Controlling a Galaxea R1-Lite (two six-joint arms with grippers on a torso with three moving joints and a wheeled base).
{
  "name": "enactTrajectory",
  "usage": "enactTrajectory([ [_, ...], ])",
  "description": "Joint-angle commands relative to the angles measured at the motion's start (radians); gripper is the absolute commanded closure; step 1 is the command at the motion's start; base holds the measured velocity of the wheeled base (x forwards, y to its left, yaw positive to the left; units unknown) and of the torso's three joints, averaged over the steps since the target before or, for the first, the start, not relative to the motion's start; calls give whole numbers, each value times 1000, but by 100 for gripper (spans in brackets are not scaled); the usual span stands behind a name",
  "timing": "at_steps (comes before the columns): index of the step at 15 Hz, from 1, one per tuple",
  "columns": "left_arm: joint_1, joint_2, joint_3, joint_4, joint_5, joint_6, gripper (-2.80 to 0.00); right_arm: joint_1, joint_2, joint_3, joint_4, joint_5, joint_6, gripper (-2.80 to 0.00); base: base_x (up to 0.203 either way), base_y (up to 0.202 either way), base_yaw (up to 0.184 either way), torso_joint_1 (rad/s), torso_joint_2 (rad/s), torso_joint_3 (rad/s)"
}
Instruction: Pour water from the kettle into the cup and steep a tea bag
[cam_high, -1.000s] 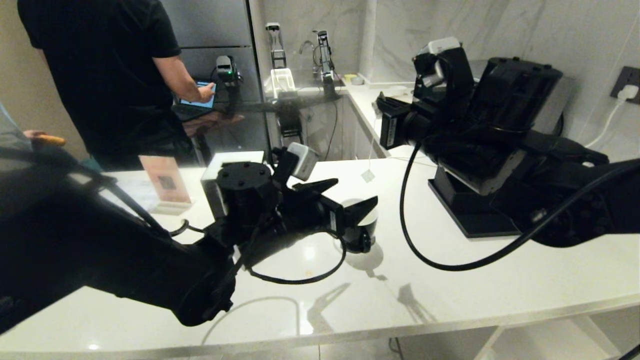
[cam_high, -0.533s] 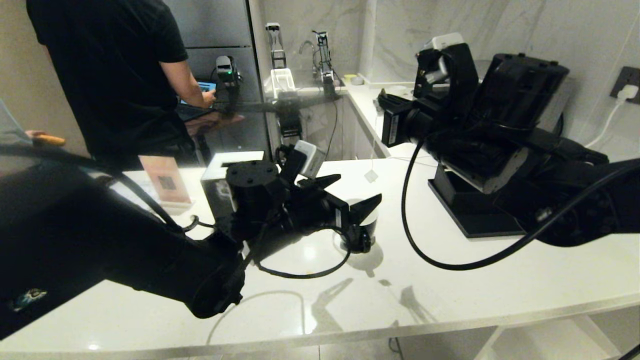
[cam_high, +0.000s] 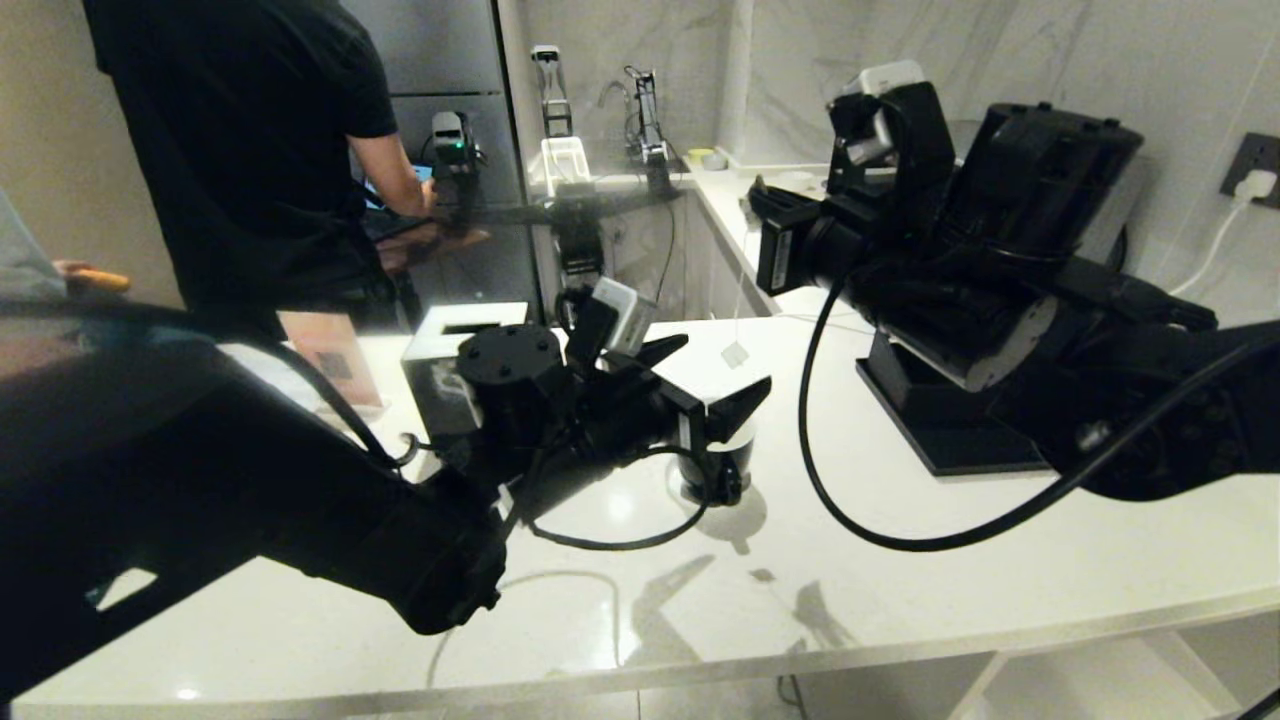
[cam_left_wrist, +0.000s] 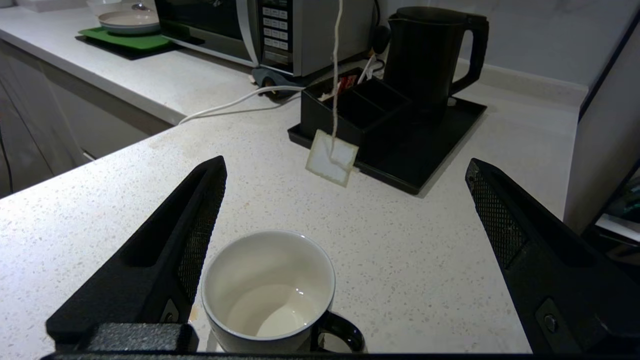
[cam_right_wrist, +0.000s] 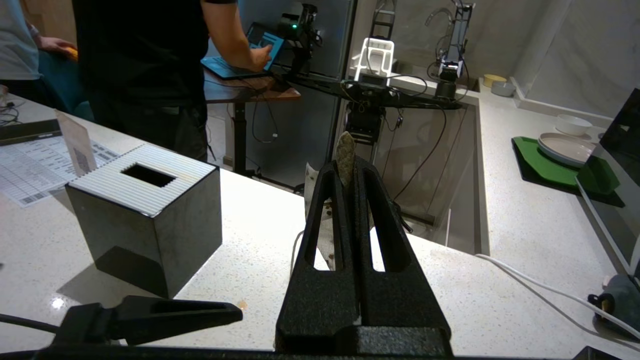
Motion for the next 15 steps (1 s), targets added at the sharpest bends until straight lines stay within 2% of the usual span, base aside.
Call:
enactTrajectory([
  [1, 0, 9, -6, -9, -1, -1, -280, 3, -1, -2, -5, -5, -2, 0, 0, 0, 0, 0, 0, 0],
  [15, 1, 39, -34, -10, -1, -1, -280, 40, -6, -2, -5, -17, -14, 0, 0, 0, 0, 0, 0, 0],
])
